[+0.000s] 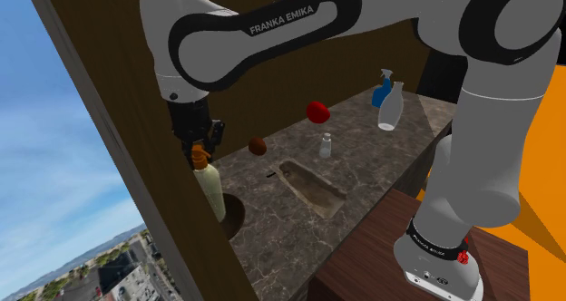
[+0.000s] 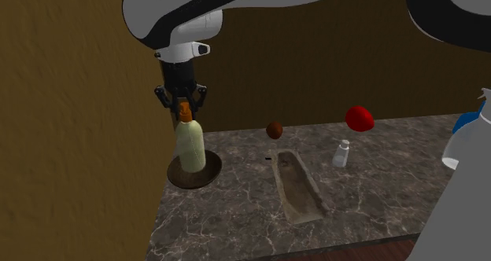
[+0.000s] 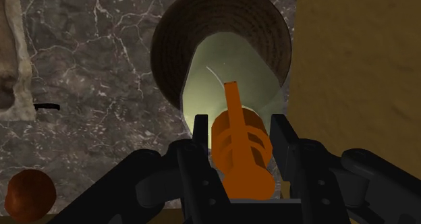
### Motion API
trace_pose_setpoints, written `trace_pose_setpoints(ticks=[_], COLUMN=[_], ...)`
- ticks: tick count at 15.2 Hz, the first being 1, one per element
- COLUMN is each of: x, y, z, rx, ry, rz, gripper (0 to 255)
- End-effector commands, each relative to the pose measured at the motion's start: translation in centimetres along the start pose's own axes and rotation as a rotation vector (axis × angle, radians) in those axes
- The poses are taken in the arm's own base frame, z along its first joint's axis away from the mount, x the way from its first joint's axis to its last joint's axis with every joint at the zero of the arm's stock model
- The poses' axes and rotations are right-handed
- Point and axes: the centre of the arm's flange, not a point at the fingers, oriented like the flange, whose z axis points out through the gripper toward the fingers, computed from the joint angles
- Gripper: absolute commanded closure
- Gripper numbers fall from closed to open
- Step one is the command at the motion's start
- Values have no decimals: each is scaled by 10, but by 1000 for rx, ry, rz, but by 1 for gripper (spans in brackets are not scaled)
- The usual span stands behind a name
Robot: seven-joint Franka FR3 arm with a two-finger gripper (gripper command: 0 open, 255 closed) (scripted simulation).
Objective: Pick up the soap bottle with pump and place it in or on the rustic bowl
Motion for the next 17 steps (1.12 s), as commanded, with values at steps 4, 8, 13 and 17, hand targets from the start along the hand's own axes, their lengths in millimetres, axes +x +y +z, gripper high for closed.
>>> trace_pose_setpoints(ticks=[4,8,13,17], x=[0,0,0,0], y=[0,0,0,0], z=[0,0,-40,-50], rx=[0,0,0,0], ry=[1,1,1,1], rz=[0,0,0,0], gripper=[255,0,0,0])
